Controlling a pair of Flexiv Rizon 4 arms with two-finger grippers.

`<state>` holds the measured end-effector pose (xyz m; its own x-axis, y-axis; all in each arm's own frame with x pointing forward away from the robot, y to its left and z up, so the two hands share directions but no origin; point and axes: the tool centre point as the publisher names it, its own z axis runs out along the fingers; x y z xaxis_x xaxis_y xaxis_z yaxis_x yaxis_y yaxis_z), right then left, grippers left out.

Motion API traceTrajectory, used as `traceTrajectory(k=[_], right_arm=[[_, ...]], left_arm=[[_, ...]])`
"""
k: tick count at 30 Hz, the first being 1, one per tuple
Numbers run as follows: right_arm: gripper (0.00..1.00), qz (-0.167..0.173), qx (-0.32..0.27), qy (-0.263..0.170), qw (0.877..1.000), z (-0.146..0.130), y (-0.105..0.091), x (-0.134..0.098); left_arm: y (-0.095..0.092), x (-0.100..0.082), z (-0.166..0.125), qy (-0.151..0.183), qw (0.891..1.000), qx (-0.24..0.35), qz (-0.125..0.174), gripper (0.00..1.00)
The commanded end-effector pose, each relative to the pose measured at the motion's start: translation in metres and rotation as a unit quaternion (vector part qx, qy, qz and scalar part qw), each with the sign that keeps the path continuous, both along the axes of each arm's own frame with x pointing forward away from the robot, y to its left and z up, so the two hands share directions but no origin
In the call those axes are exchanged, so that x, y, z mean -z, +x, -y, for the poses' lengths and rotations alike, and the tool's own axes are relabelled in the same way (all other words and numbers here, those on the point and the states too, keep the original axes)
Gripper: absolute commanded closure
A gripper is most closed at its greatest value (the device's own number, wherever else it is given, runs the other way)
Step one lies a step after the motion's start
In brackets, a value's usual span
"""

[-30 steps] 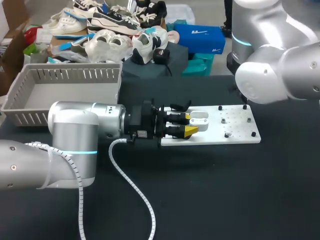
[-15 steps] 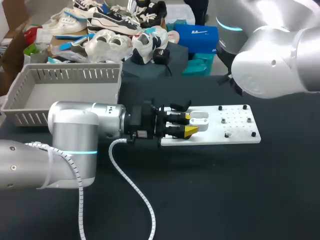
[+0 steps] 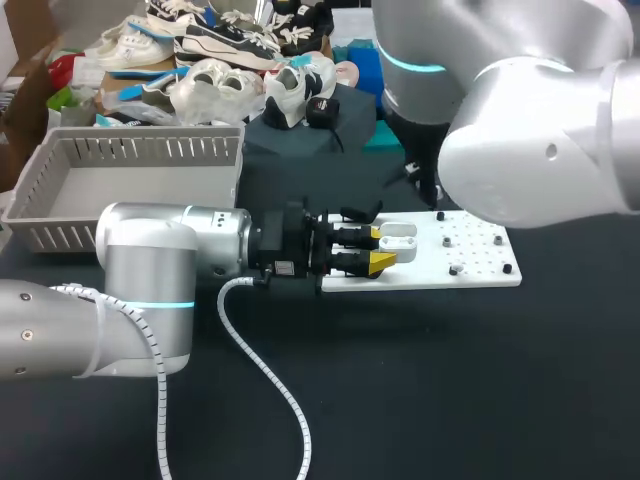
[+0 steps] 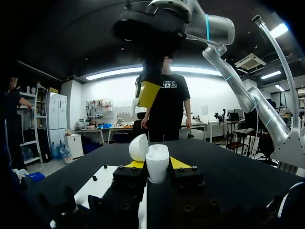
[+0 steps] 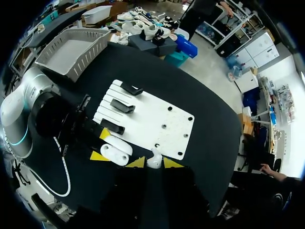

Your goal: Pick up each earbud case from the left stands, insert the matching earbuds, close the lid, and place the case in the box.

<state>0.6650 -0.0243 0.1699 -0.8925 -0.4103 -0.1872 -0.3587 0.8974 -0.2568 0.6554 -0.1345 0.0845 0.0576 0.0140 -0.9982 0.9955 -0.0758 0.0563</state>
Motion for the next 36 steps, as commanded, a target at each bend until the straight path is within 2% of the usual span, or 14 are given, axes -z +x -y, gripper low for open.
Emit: traceTrajectory(k=[1, 15, 36], right_arm=[[1.00, -0.006, 0.010, -0.008, 1.000, -0.013, -0.008, 0.007], [1.00, -0.017, 0.043, -0.013, 0.999, -0.046, -0.032, 0.016], [1.00, -0.017, 0.043, -0.013, 0.999, -0.046, -0.032, 0.016]], left_arm=[[0.000, 0.001, 0.001, 0.000, 1.000, -0.002, 0.001, 1.00], [0.000, 0.001, 0.001, 0.000, 1.000, -0.002, 0.001, 1.00], [0.000, 0.001, 0.001, 0.000, 1.000, -0.002, 0.001, 1.00]])
